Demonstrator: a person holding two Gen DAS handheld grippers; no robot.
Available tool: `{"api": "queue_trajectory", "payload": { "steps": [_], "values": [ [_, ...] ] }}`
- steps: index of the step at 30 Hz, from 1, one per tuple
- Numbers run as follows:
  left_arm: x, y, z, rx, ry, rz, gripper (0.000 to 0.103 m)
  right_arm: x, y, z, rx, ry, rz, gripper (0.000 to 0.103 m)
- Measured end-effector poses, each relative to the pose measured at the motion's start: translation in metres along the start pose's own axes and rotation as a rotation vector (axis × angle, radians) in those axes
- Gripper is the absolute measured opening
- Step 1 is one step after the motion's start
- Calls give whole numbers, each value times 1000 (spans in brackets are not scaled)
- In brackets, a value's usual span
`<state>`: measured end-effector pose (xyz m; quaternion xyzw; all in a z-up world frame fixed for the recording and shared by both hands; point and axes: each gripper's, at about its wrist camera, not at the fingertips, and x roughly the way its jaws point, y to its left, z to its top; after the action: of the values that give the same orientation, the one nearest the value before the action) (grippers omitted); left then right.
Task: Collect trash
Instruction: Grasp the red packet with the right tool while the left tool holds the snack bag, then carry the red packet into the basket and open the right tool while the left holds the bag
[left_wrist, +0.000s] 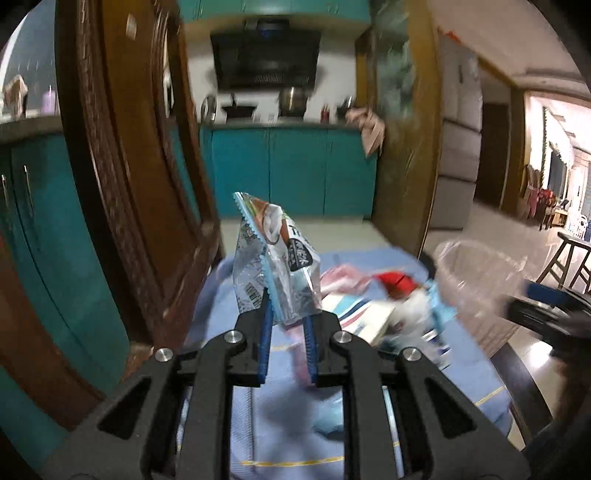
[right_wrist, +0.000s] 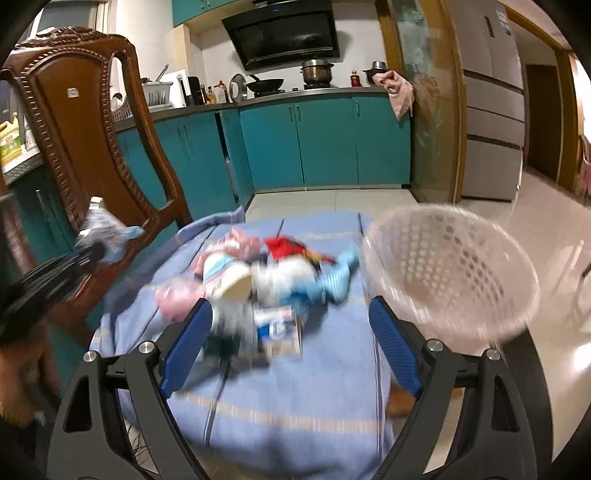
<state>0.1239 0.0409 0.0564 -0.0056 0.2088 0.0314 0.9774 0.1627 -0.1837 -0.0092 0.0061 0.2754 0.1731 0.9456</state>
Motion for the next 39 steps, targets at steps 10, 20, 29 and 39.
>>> {"api": "queue_trajectory", "payload": {
  "steps": [10,20,29,39],
  "values": [
    [8,-13,-16,-48,66,-82,16,178,31,50,-217,350,-69,75],
    [15,-6,-17,-59,97,-105,16,72,6,62,-36,97,68,17],
    [7,-16,-19,-12,107,-111,16,-37,-25,-23,127,-25,160,17],
    [12,-20,-24,6,143,-98,17,-34,-18,-25,114,-6,136,17]
  ]
}}
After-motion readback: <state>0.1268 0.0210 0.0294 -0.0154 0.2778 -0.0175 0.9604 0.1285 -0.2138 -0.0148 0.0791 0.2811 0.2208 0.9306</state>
